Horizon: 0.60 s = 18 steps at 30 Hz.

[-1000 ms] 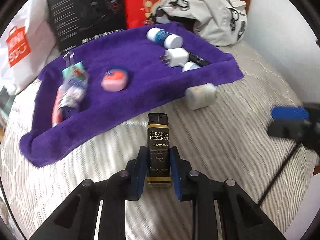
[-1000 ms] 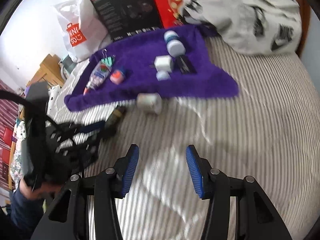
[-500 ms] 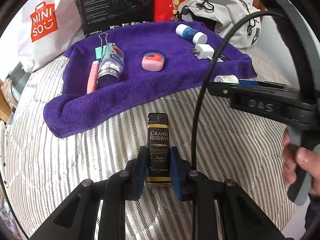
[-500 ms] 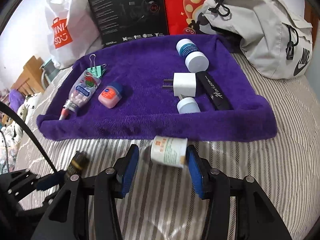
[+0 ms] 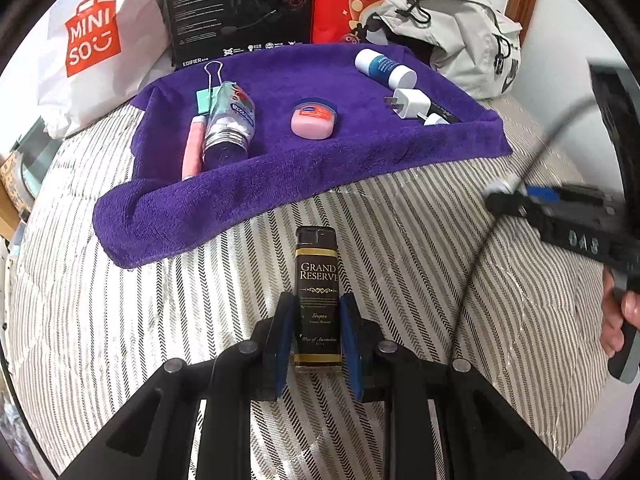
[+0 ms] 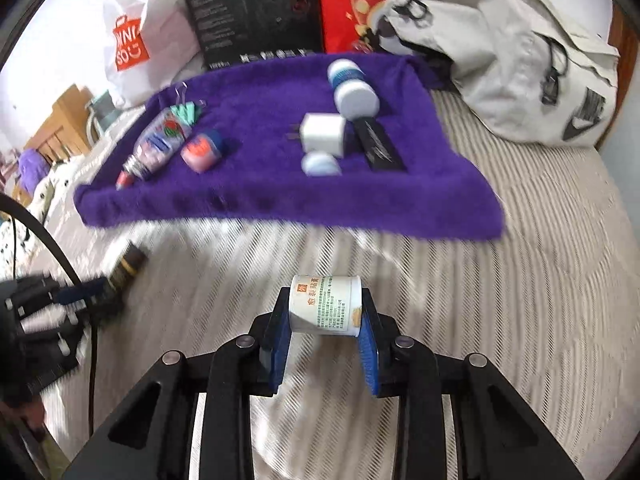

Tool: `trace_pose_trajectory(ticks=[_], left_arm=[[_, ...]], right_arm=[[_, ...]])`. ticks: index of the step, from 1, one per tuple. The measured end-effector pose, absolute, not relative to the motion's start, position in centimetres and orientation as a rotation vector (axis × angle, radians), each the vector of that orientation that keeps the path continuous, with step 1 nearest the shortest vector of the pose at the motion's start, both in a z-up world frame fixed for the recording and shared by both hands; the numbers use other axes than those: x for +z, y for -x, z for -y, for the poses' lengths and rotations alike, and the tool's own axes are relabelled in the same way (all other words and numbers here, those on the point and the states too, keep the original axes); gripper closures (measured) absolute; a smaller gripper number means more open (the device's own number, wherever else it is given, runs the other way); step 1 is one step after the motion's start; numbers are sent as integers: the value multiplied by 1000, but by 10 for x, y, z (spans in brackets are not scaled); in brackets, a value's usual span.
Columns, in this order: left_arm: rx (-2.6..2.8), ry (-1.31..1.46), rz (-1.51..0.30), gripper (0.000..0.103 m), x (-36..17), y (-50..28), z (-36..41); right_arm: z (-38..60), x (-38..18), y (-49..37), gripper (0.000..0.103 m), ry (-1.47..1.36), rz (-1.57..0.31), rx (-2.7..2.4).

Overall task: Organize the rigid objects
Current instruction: 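Place the Grand Reserve bottle on the towel with the left tool while the right places the pill jar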

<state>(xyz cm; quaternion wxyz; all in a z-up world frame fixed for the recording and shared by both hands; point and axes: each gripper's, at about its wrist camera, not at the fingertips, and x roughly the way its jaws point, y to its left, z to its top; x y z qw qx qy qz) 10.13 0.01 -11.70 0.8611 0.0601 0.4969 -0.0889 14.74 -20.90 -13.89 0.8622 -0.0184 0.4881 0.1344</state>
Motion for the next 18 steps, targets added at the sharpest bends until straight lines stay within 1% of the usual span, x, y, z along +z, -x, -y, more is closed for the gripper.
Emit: trace_pose_trajectory(ticks=[4,5,10,12,18], left_arm=[[-158,-166,-1031,80,-118,-102,7],[-151,-171,-1029,80,-118,-102,8],[-157,-151,-1028,81,-118,-103,6],[-171,-105,-1031,81,-117,-104,0],[-233,61,-1064,81,-114,-103,-20]], right_arm=[[212,-143,-141,72,54,-1000,270],[209,-144,-140,70,68,-994,263],[207,-145,-137,70,95,-974,264],[209,-143,-140,72,86,-997,280],[222,-131,-136,72,19,-1018,330]])
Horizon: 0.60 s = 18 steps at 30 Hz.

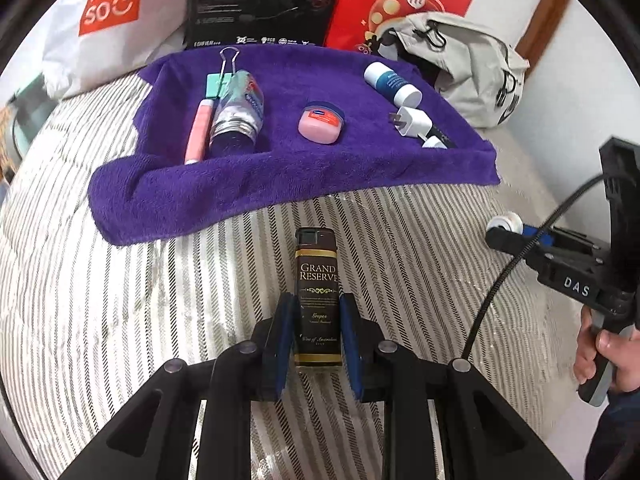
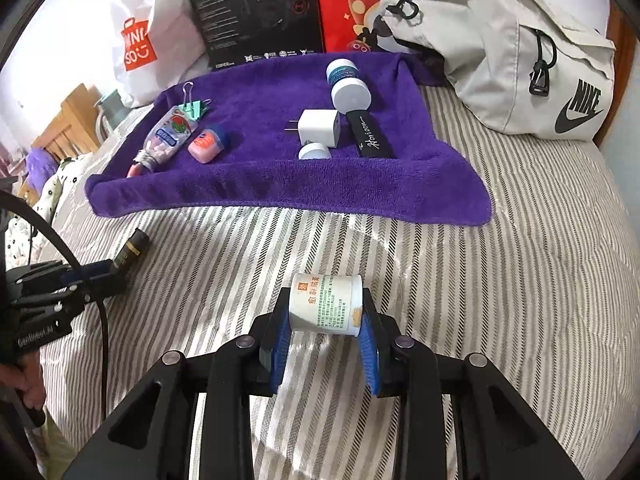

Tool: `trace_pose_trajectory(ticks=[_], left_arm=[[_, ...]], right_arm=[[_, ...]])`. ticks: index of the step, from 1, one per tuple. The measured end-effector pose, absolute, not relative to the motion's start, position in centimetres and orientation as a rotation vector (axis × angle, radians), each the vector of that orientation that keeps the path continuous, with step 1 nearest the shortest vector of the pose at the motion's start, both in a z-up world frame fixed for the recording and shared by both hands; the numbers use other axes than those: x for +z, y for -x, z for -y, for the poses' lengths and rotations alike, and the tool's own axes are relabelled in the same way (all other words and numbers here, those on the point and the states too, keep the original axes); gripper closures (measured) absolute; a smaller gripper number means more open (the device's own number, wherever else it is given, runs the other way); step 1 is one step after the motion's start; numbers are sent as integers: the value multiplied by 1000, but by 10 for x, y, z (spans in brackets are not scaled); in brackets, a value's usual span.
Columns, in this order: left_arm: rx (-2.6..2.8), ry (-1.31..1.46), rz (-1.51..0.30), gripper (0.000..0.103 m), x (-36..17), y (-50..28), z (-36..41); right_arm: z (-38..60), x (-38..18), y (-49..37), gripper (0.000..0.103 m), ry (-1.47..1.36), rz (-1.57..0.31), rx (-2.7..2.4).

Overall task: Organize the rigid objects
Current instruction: 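Place the Grand Reserve bottle on the towel with the left tool while the right places the pill jar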

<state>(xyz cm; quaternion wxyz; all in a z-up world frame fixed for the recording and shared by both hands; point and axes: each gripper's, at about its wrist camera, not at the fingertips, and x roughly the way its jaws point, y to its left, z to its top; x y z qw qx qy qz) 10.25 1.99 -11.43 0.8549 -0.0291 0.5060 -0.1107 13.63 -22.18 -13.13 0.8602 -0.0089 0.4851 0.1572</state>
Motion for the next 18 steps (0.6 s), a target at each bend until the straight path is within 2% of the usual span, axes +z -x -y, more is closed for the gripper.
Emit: trace_pose_trajectory(ticks=[8,18], left_arm=[[-224,29,-1069,81,-114,-104,-17],[-152,-173,-1021,80,-120,-111,11]], right_arm=[[218,-121,-128,72,13,-1017,379],[214,-129,-125,72,7,-1054,402]])
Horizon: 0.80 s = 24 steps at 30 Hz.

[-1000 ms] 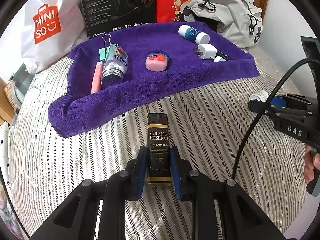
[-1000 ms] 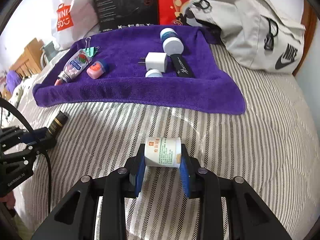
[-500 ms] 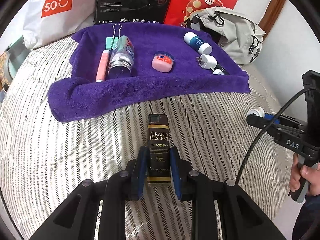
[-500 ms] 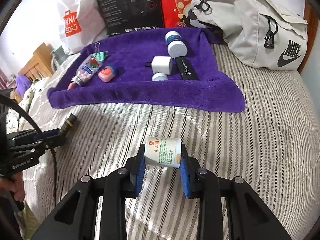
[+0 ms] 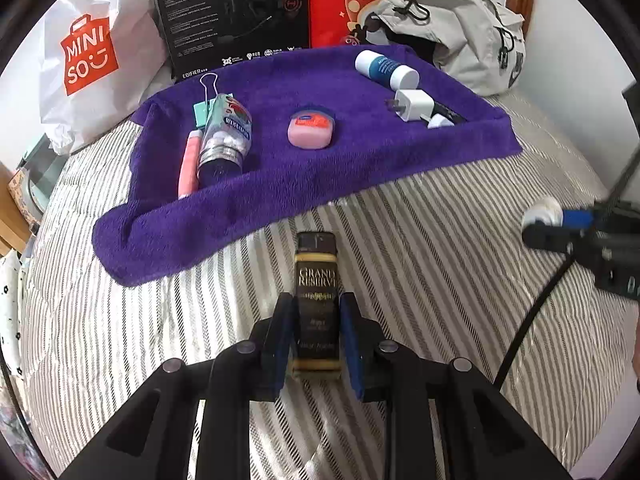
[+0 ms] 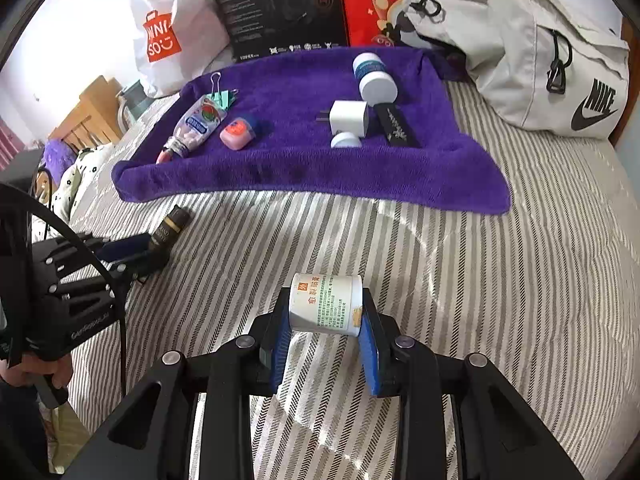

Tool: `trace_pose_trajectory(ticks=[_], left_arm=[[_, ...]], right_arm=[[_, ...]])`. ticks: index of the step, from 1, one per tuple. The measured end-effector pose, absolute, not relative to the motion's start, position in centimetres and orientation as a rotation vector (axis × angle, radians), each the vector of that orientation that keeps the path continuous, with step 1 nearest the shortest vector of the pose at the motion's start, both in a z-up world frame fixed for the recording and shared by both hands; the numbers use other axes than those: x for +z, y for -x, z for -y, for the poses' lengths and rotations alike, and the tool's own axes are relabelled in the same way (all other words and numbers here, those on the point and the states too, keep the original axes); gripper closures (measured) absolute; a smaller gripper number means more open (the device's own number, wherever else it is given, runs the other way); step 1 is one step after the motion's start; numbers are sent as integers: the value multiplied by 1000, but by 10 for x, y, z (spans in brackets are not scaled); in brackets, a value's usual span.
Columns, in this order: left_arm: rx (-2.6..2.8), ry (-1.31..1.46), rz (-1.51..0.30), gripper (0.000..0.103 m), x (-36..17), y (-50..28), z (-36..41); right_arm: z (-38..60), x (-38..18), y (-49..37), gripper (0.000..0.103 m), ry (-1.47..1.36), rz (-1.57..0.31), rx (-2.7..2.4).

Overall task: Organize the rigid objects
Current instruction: 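Place the Grand Reserve bottle on the towel with the left tool while the right places the pill jar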

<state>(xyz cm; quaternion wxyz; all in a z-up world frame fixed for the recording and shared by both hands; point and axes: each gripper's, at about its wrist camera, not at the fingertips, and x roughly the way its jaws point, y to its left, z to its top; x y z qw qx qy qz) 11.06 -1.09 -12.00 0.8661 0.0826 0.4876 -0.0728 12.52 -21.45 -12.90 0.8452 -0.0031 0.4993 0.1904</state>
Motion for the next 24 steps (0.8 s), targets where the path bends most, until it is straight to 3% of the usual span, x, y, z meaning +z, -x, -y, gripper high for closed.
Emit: trace_pose_trajectory(ticks=[24], left_arm=[[-233,14,-1011,81,-89,-126,-17]], right_arm=[[200,-108,-131,72,30,-1034,484]])
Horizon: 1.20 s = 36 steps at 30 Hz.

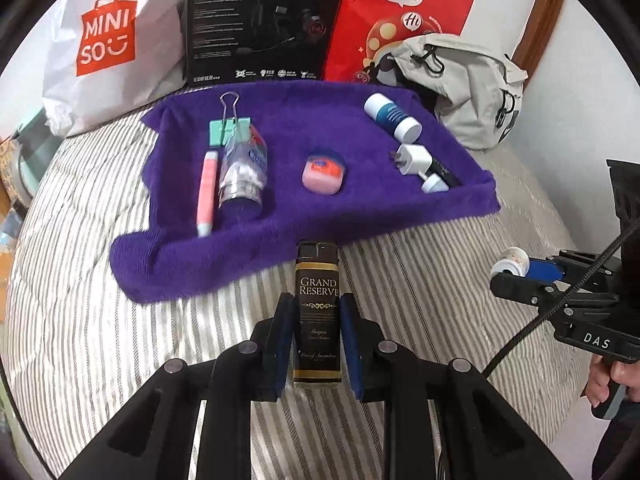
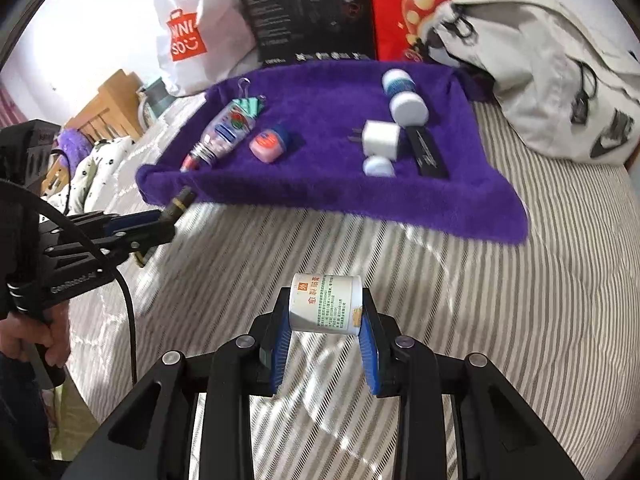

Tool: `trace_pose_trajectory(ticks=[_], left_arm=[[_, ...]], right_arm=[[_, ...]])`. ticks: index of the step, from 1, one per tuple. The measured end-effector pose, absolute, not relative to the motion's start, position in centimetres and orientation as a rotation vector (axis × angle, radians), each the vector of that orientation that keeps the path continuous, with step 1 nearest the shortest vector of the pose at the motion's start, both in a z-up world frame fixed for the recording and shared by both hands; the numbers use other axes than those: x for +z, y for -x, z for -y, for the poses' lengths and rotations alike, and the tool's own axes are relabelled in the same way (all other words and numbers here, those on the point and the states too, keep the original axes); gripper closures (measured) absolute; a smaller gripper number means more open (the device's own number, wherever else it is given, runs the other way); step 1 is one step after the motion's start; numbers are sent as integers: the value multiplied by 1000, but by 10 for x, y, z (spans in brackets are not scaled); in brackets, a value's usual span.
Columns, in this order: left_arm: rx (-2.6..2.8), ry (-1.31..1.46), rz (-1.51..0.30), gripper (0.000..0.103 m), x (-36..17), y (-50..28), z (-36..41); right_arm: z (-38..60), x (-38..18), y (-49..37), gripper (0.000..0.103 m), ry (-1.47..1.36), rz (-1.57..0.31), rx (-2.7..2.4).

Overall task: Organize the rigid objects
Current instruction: 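Place the Grand Reserve bottle on the towel with the left tool while the right places the pill jar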

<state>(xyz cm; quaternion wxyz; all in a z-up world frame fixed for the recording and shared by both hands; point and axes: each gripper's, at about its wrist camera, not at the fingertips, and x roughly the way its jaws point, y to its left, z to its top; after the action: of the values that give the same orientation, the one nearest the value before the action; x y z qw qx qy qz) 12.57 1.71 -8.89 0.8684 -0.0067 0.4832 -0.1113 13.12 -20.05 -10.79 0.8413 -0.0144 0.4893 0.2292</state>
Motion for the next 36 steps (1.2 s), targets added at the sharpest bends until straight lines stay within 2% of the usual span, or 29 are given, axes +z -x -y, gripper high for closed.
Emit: trace_pose_trajectory(ticks=[15,22,36], left_arm=[[-234,30,-964,81,-68,-188,-15],[-173,20,-1011,81,-90,-228,-15],[-120,-109,-1062,81,-116,-246,6]], right_arm=[[186,-80,-167,72,33,-980,522],[192,-84,-164,72,11,-989,518],[202,-100,-153,72,-45,-1026,505]])
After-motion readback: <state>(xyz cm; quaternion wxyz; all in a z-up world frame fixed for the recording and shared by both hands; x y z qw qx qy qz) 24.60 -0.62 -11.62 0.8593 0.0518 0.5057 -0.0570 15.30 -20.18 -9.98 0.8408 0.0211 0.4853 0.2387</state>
